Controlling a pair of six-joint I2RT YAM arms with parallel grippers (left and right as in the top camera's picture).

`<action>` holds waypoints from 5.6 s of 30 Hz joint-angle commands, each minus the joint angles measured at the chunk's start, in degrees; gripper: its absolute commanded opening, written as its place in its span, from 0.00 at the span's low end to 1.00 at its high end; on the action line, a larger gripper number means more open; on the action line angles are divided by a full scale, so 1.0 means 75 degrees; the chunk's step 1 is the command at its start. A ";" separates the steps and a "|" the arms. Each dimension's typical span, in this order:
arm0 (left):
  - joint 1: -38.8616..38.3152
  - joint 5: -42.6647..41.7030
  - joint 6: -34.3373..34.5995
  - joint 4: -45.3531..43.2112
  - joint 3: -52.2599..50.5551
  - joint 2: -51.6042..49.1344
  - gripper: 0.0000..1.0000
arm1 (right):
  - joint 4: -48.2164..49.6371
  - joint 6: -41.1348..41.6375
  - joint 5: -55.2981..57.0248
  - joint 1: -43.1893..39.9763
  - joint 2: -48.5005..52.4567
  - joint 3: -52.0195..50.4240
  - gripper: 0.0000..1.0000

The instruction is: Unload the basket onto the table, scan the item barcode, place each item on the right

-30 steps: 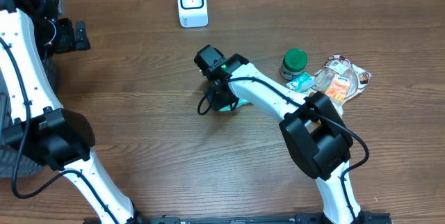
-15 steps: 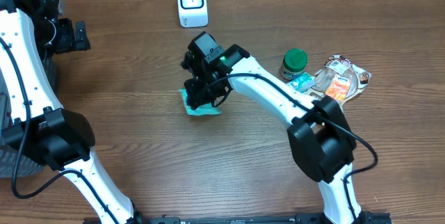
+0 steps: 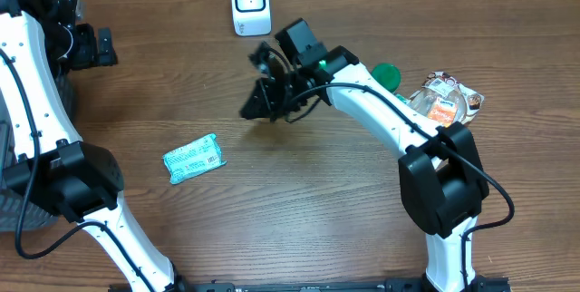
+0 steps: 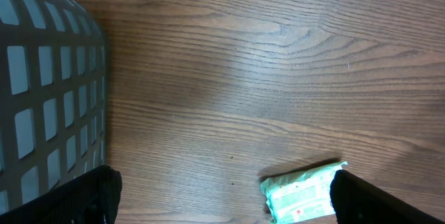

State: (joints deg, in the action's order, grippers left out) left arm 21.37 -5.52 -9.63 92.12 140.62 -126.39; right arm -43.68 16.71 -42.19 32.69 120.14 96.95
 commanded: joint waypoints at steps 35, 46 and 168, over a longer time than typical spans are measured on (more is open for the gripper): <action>-0.0052 -0.0032 -0.0064 -0.0006 0.0143 0.0125 1.00 | 0.1795 0.0370 0.4167 0.2664 0.1670 -0.0102 0.17; -0.0061 -0.0032 -0.0061 -0.0003 0.0143 0.0125 1.00 | -0.0944 -0.1778 0.4479 0.1411 0.1582 0.0924 0.29; -0.0067 -0.0035 -0.0061 -0.0006 0.0143 0.0125 1.00 | 0.1524 0.0458 0.0146 -0.1212 -0.0589 -0.2288 0.04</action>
State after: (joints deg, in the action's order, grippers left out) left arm 21.37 -5.52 -9.63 92.12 140.62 -126.39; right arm -32.38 20.82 -35.97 24.93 121.34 78.30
